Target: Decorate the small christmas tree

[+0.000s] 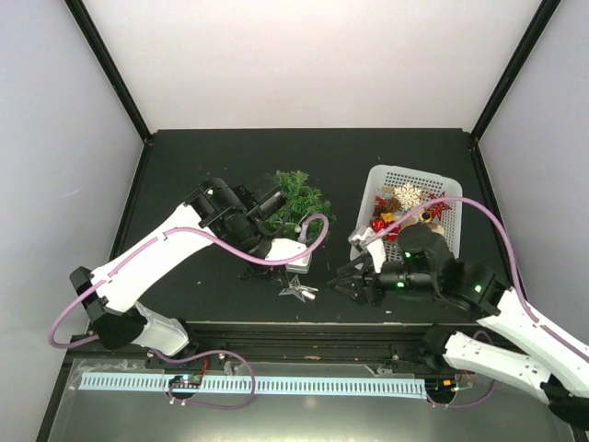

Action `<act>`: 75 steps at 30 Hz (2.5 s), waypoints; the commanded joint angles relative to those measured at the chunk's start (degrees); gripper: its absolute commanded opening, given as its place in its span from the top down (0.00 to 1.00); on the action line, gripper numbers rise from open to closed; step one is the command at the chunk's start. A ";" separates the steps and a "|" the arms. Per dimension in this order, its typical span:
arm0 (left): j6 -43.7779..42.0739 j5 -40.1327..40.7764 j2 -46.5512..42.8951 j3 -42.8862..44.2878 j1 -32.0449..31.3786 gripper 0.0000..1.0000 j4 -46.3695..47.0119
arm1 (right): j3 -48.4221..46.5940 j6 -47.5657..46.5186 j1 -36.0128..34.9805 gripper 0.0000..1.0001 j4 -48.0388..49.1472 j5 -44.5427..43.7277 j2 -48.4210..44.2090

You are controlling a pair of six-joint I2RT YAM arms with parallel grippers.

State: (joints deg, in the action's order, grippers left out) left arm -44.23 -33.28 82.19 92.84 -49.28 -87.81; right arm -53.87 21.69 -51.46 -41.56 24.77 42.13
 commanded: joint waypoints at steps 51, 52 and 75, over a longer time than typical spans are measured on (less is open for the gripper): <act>0.96 0.19 0.16 -0.04 -5.04 0.98 -1.40 | 9.92 6.18 -23.46 0.62 26.04 -17.81 8.93; 1.10 0.19 0.32 0.12 -5.04 0.98 -1.44 | 9.92 6.19 -23.64 0.65 26.47 -17.95 9.19; 4.32 7.62 -2.15 3.25 -3.52 0.42 2.73 | 16.01 12.24 -24.35 0.99 30.64 -29.61 -2.80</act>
State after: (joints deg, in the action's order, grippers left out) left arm -42.19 -28.75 82.21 92.18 -53.91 -88.71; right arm -39.20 31.40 -75.42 -13.21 1.30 44.01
